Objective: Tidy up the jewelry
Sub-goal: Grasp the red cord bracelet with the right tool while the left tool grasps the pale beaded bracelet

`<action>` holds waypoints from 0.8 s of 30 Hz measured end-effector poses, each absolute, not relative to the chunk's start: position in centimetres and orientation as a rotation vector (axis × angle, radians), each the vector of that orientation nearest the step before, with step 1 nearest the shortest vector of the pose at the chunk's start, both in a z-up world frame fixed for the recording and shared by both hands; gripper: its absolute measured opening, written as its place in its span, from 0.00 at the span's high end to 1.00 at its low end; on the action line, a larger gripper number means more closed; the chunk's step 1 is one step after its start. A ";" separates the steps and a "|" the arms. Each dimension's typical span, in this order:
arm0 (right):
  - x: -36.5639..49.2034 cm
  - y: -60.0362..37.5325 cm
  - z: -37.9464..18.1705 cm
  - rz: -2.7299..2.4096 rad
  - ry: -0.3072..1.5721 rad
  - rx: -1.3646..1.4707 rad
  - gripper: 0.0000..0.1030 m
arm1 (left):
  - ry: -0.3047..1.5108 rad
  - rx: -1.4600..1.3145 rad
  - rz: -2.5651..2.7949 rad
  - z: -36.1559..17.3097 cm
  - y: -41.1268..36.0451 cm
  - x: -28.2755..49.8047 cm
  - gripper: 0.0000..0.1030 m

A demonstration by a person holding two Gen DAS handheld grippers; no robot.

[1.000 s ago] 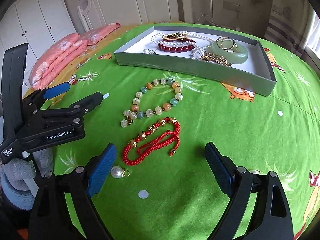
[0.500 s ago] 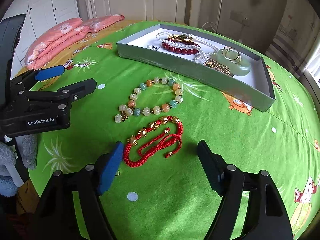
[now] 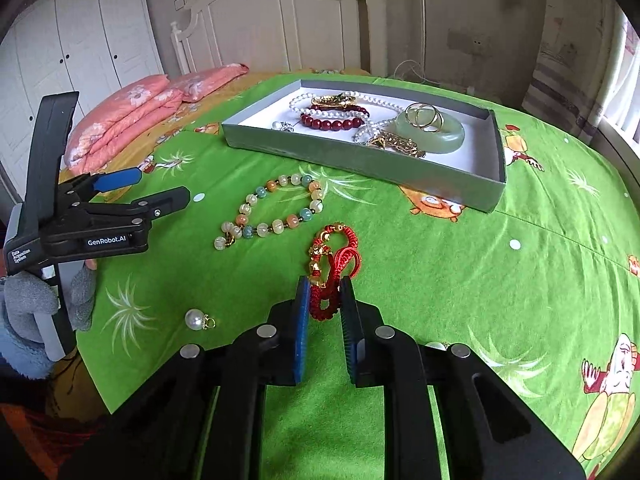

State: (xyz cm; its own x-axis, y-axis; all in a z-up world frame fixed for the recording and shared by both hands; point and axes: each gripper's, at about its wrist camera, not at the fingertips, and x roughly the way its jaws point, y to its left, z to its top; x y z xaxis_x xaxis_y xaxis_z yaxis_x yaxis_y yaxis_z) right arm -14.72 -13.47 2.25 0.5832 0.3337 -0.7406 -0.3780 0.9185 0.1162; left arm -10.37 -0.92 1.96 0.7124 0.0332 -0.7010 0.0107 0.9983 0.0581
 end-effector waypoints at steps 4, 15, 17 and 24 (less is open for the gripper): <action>-15.2 -14.7 2.9 0.456 0.830 0.032 0.84 | 0.789 0.060 0.014 1.8 -0.9 -10.3 0.02; -16.8 -17.6 3.7 0.470 0.773 0.121 0.84 | 0.820 0.058 -0.032 1.9 -1.4 -9.9 0.02; -16.9 -18.0 3.4 0.469 0.774 0.134 0.84 | 0.835 0.011 -0.093 2.1 -1.9 -10.0 0.02; -17.1 -18.3 3.2 0.475 0.760 0.157 0.84 | 0.850 0.034 -0.231 2.0 -7.8 -8.8 0.02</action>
